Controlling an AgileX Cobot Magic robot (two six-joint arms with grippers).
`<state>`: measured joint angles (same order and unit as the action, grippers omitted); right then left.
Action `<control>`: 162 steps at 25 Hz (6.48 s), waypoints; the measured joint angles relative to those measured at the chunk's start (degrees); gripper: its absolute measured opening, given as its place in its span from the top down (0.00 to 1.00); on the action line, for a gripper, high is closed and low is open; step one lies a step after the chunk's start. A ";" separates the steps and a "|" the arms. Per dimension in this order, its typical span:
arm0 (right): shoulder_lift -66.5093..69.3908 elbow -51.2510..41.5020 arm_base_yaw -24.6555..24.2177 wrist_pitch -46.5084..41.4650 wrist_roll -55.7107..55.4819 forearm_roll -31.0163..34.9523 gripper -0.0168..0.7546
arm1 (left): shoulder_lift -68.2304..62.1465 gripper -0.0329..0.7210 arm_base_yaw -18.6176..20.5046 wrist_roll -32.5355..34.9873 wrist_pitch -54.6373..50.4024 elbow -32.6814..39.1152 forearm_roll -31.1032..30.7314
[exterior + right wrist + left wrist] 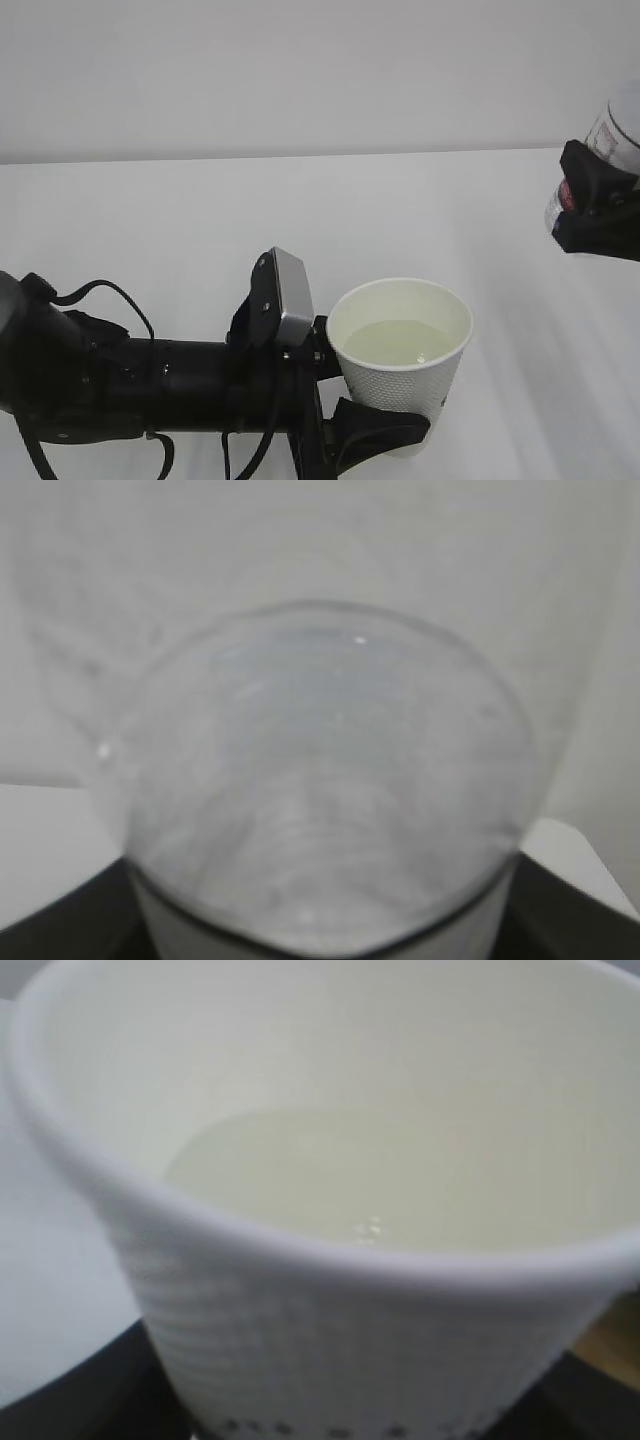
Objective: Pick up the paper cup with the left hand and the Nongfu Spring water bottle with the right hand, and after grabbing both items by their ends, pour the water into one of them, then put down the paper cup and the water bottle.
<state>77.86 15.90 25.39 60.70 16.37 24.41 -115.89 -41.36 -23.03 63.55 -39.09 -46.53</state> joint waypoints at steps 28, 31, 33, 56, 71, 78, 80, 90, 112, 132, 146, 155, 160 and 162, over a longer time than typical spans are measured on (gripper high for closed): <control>29.43 9.92 0.00 2.58 -9.07 -2.72 0.38 | 0.00 0.29 0.00 0.00 0.10 0.00 0.00; 31.39 12.09 0.00 2.71 -9.07 -2.72 0.38 | 0.00 0.29 0.00 0.00 0.10 0.00 0.00; 32.85 13.65 0.00 2.82 -9.19 -2.72 0.38 | 0.00 0.29 0.00 0.00 0.10 0.00 0.00; 39.35 19.60 0.00 4.06 -9.19 -2.83 0.22 | 0.00 0.29 0.00 0.00 0.10 0.00 0.00; 39.35 19.60 0.00 4.43 -9.19 -2.93 0.22 | 0.00 0.29 0.00 0.00 0.10 0.00 0.00; 39.35 19.60 0.00 4.61 -9.19 -3.69 0.22 | 0.00 0.29 0.00 0.00 0.10 0.00 0.00; 39.35 19.21 0.00 4.71 -9.27 -4.10 0.22 | 0.00 0.29 0.00 0.00 0.10 0.00 0.00; 36.10 13.25 0.11 4.60 -13.74 -6.02 0.22 | 0.00 0.29 0.00 0.00 0.10 0.00 0.00; 34.62 11.44 0.11 4.72 -14.19 -13.09 0.10 | 0.00 0.29 0.00 0.00 0.10 0.00 0.00; 33.63 6.18 0.11 4.72 -14.19 -16.56 0.10 | 0.00 0.29 0.00 0.00 0.10 0.00 0.00; 24.60 -2.26 0.11 4.72 -14.19 -18.36 0.11 | 0.00 0.29 0.00 0.00 0.10 0.00 -0.19; 18.77 -8.36 0.11 4.72 -14.19 -18.36 0.12 | 0.00 0.29 0.00 0.00 0.10 0.00 -0.19; 12.83 -8.58 0.11 4.72 -15.30 -18.36 0.13 | 0.00 0.29 0.00 0.00 0.10 0.00 0.29; 11.12 -8.56 0.11 4.72 -15.34 -18.25 0.14 | 0.00 0.29 0.00 0.00 0.10 0.00 1.94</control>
<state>88.98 7.34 25.49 65.42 1.03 6.16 -115.89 -41.36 -23.03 63.66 -39.09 -44.60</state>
